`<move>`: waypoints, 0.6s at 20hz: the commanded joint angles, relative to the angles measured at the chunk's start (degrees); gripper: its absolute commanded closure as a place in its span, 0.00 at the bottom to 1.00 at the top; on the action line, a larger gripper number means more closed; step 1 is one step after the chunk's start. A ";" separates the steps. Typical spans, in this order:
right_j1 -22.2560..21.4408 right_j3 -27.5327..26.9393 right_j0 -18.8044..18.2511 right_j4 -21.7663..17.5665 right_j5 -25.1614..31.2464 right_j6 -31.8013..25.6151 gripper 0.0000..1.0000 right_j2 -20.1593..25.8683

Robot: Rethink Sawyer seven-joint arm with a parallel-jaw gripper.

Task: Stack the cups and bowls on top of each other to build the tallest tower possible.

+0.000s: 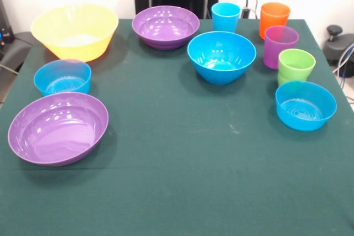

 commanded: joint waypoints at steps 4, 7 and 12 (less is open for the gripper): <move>6.40 1.43 -5.52 -0.96 8.56 -25.75 0.00 6.39; 6.54 1.53 -5.74 -0.81 8.29 -25.73 0.00 6.77; 5.76 0.13 -5.81 -1.72 11.11 -24.03 0.00 7.39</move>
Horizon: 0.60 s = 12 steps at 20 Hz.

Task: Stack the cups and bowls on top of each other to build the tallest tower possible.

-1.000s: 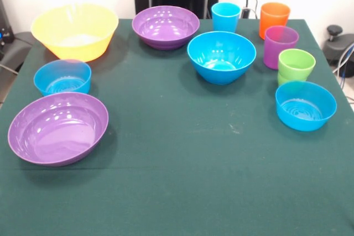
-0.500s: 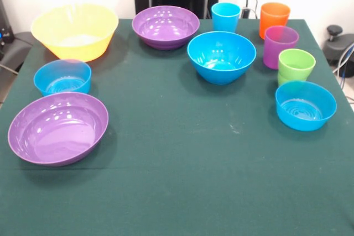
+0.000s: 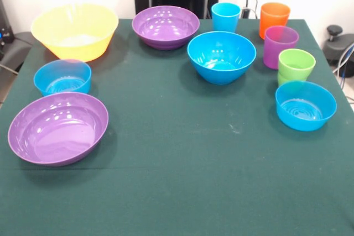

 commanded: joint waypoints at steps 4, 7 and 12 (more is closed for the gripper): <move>2.39 0.21 -0.27 -1.97 11.23 -12.98 0.00 5.02; 2.34 0.67 -0.48 -1.41 10.97 -13.64 0.00 5.20; 2.17 2.00 -0.56 -0.19 9.44 -14.33 0.00 5.68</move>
